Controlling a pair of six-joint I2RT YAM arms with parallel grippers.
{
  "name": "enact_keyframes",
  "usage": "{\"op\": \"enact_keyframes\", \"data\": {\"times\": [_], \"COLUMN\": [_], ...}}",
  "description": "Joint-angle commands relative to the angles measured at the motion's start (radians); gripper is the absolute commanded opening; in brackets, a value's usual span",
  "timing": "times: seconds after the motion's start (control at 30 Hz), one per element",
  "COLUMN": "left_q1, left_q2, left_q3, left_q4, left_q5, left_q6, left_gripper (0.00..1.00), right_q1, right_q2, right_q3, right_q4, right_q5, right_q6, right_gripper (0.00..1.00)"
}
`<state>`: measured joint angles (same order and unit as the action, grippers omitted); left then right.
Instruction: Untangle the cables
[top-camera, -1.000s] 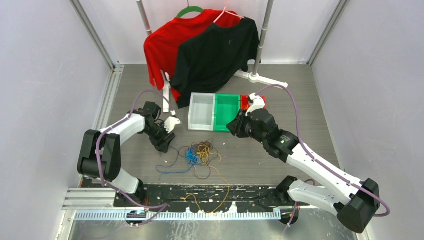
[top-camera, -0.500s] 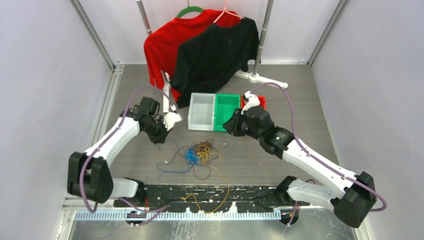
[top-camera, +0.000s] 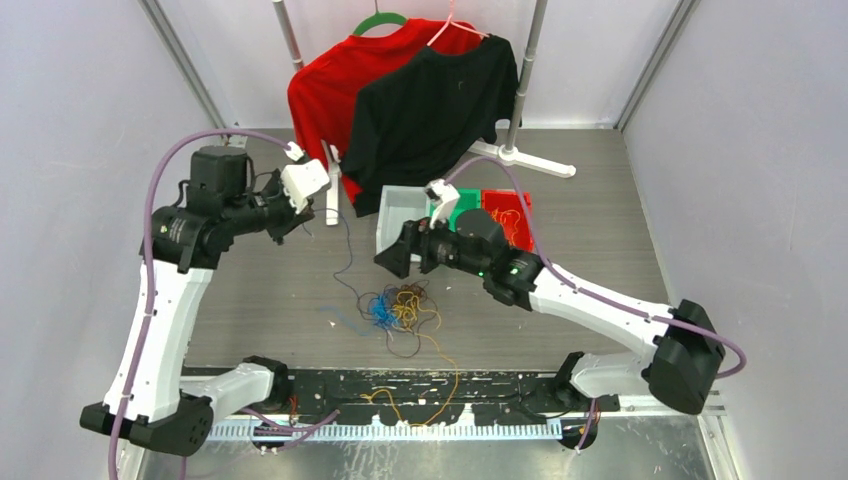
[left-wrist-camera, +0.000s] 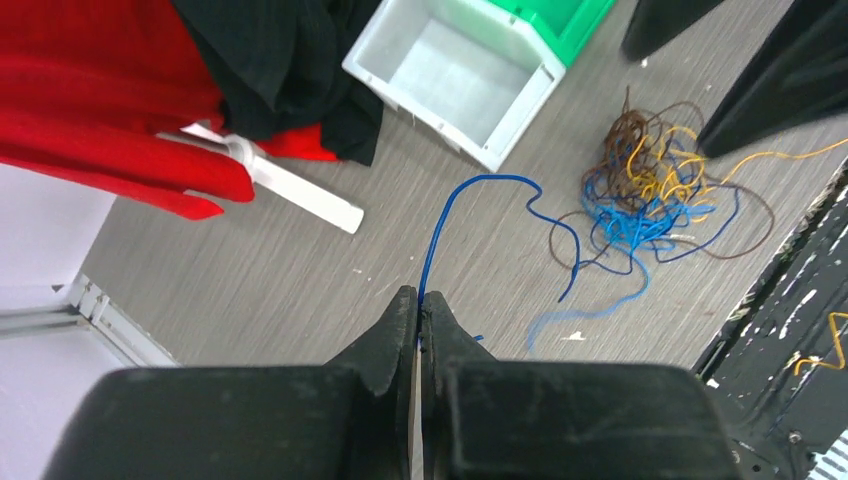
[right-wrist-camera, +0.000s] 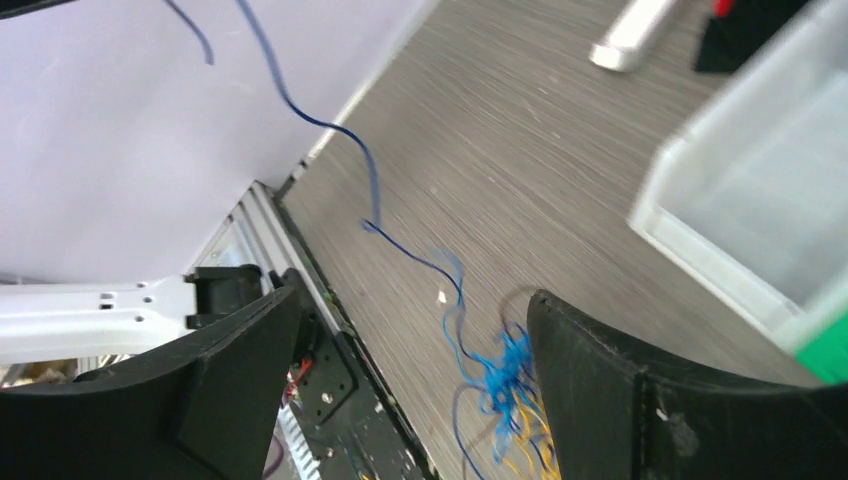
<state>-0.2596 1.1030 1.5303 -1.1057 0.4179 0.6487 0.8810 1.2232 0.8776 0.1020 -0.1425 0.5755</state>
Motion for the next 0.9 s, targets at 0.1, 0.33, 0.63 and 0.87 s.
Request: {"op": "enact_keyframes", "data": {"times": [0.1,0.33,0.63,0.87], "left_q1": [0.0,-0.001,0.0,-0.001], "left_q2": [-0.027,-0.01,-0.038,-0.061], "left_q3": [0.135,0.272,0.34,0.358], "left_q4": [0.006,0.019,0.266,0.564], "left_q5": [0.101,0.113,0.005,-0.126], "left_q6": [-0.136,-0.16,-0.251,-0.286], "left_gripper": [0.0,0.0,0.0,0.0], "right_q1": [0.108,0.174,0.196,0.207], "right_q2": [0.168,0.329,0.417,0.475], "right_q3": [0.21,0.321,0.313,0.28], "right_q4": [0.201,0.19,0.216,0.237], "right_q5": [-0.055,-0.027,-0.038,-0.043], "right_q6": [-0.127,-0.138,-0.079,-0.03], "right_gripper": [0.91,0.9,0.74,0.65]}}
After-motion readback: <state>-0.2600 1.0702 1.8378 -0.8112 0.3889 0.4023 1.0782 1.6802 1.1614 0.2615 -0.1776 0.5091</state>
